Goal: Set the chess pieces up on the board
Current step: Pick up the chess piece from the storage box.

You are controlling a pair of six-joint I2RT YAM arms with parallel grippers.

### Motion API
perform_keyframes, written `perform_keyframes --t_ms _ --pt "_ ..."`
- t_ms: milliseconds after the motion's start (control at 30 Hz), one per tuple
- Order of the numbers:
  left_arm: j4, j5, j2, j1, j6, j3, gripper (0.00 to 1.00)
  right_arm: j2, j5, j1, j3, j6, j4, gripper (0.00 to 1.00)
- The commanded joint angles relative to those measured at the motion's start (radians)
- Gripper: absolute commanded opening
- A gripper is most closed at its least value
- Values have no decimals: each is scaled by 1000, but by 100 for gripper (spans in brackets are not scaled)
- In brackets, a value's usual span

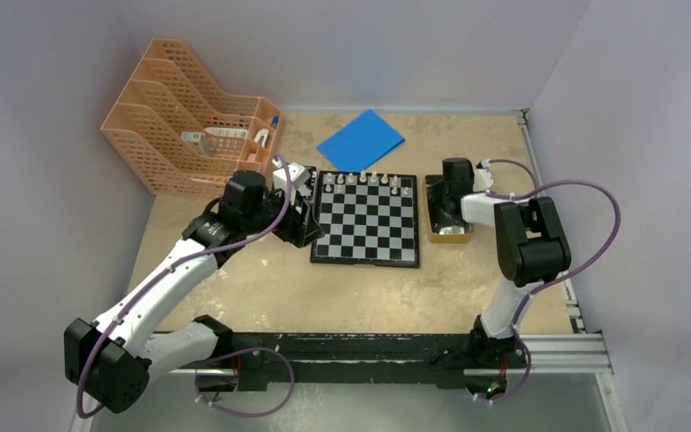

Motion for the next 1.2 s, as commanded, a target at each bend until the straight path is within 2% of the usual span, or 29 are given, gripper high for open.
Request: perform_keyframes --t_ms 0,400,467,567,967,1167 --pt "36 -12 -21 1 10 -1 66 20 38 -5 49 -61 -90 23" --pt "32 -1 -10 0 15 -1 66 24 58 -5 92 -227 -160 16" --pt "32 4 -5 0 14 -1 66 21 70 -5 103 -255 -189 18" --pt "28 15 3 0 14 3 66 21 65 -5 117 -298 -226 25" --pt "21 -8 -8 1 15 5 66 71 59 -3 151 -384 -274 29" --pt "20 -13 -15 1 15 5 66 21 77 -4 116 -409 -263 17"
